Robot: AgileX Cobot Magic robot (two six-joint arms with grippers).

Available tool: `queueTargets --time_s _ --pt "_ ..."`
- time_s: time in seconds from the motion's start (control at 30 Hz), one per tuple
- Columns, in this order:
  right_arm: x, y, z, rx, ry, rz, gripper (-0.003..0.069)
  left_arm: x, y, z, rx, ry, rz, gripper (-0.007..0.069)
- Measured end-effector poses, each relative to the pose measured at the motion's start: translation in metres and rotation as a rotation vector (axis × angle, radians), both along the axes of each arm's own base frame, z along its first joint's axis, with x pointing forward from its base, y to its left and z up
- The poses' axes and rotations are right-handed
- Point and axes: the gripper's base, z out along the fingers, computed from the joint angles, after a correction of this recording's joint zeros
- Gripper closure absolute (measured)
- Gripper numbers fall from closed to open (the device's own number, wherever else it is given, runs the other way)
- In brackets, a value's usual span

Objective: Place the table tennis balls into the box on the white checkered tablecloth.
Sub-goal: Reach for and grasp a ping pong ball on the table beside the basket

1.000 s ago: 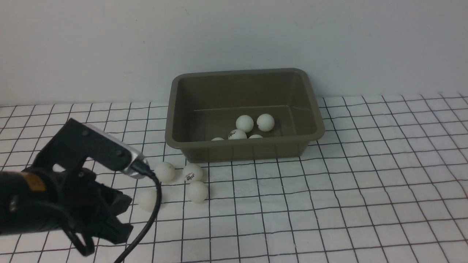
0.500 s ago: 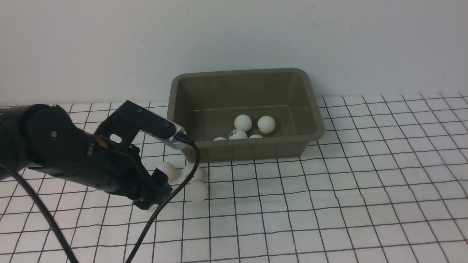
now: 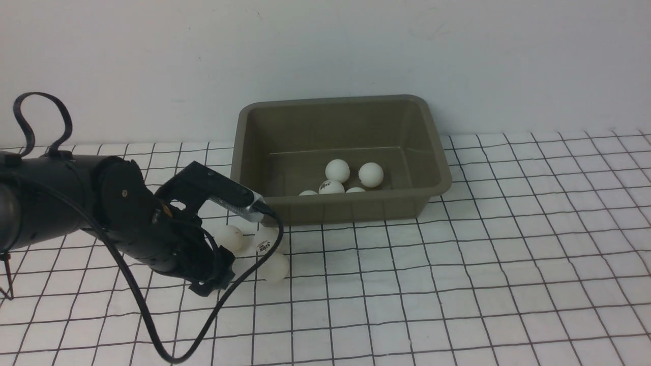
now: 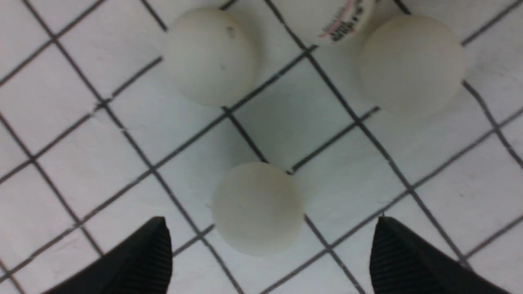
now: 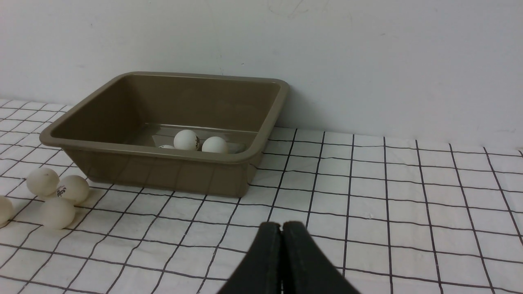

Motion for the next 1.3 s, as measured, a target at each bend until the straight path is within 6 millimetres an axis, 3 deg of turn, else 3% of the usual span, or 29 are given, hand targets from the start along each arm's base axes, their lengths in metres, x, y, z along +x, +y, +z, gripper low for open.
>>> queueTargets --time_s 0.27,0.97,1.3 --pt "0.0 0.0 0.0 0.0 0.0 0.0 0.0676 0.011 0.009 -0.004 0.014 0.009 0.034 0.004" --pt "0.0 0.0 0.0 0.0 0.0 0.0 0.0676 0.019 0.007 -0.044 0.034 0.103 0.039 0.0042" --pt "0.0 0.0 0.0 0.0 0.0 0.0 0.0676 0.022 0.007 -0.043 0.026 0.079 0.045 0.0249"
